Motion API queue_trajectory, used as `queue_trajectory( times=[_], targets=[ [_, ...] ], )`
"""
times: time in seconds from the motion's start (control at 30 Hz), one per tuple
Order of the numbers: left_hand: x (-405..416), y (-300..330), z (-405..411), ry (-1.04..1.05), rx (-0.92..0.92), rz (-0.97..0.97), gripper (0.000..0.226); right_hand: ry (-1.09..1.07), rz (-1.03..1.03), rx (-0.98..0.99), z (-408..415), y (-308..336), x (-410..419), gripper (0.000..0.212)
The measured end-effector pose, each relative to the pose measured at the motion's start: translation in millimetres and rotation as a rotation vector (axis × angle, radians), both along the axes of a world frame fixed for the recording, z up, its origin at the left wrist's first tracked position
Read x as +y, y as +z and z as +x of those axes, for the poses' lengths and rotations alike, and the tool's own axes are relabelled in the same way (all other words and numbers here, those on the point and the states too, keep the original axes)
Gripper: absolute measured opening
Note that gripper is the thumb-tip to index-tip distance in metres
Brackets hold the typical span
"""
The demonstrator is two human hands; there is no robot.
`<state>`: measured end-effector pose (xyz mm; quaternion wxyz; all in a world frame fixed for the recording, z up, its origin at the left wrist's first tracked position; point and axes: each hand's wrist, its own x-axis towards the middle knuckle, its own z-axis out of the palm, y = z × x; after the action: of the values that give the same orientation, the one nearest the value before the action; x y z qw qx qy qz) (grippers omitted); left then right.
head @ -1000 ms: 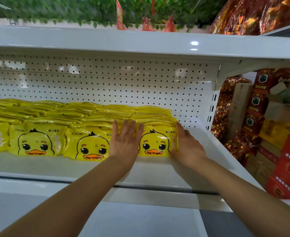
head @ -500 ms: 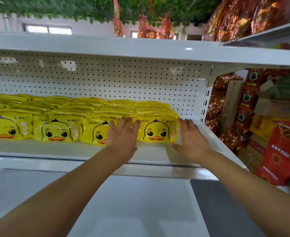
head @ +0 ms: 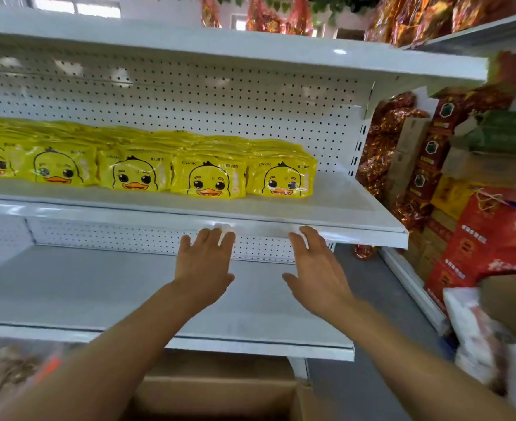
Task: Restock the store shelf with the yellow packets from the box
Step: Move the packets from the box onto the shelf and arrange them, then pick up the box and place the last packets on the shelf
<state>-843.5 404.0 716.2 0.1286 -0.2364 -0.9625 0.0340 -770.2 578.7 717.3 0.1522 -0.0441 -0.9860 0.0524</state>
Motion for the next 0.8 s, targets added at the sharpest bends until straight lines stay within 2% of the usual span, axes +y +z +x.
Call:
queue_trajectory(
  times=[0.3,0.4,0.53,0.63,0.8],
  targets=[
    [-58.4,-95.2,90.8,0.203,-0.288,-0.086,0.075,0.072,-0.112,-0.214,65.1,-105.3,-26.9,0.070],
    [-80.2,-126.4,117.3,0.255,-0.359,-0.055,0.076,0.052,-0.117,-0.309,83.6,-140.2,-29.0,0.070],
    [-105.0,-157.3,145.5,0.295,-0.408,-0.046,0.069,0.039,-0.071,-0.338,107.7,-179.9,-24.6,0.048],
    [-123.0,-176.5,156.4,0.331,-0.457,-0.076,0.073,-0.020,-0.072,-0.382,122.3,-203.5,-26.2,0.058],
    [-151.2,-205.0,153.3,0.343,-0.513,-0.106,0.067,-0.073,-0.136,-0.475,134.0,-225.2,-38.3,0.067]
  ],
)
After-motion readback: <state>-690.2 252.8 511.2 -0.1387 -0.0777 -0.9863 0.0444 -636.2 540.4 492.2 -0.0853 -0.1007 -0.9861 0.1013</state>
